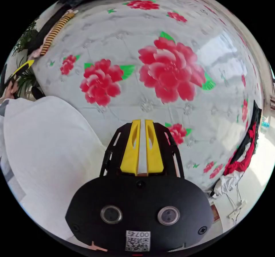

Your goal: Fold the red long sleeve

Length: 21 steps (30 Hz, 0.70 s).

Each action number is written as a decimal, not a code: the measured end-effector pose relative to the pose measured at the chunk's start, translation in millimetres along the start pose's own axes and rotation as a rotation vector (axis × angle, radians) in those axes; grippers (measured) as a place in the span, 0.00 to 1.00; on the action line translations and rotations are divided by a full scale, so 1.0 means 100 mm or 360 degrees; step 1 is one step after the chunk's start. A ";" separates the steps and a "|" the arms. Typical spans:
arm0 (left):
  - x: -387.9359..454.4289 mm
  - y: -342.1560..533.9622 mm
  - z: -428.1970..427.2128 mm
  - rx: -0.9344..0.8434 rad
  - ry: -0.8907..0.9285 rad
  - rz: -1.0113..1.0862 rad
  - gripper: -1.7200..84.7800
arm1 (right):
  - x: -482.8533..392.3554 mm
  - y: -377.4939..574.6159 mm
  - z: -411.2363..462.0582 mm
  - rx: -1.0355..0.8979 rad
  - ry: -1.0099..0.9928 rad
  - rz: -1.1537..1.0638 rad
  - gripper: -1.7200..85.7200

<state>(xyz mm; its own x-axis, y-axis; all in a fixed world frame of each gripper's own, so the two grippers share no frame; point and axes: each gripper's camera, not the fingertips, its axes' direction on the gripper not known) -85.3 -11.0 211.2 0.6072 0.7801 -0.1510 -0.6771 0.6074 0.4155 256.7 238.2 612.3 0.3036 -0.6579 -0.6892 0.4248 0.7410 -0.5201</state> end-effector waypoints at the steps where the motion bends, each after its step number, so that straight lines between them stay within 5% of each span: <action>1: 0.44 -0.19 0.26 -0.0068 -0.0014 0.0160 0.07 | 0.09 0.13 0.15 -0.0070 0.0032 0.0037 0.02; 11: 3.10 -0.67 1.87 -0.0315 -0.0096 0.0734 0.01 | 0.61 0.74 0.09 0.0286 -0.0041 -0.0037 0.02; 18: 4.08 -0.70 2.95 -0.0547 -0.0229 0.0616 0.01 | 2.43 1.45 0.03 0.0586 -0.0845 0.0424 0.04; 21: 4.33 -0.77 3.28 -0.0533 -0.0224 0.0508 0.01 | 3.51 2.01 -0.03 0.0682 -0.0708 0.0622 0.06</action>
<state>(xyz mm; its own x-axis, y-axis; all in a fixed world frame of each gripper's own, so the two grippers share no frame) 366.3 231.0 407.9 0.3818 0.9216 0.0694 -0.9214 0.3737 0.1062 446.4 157.0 264.8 0.7804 -0.4164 -0.4664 0.4834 0.8750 0.0278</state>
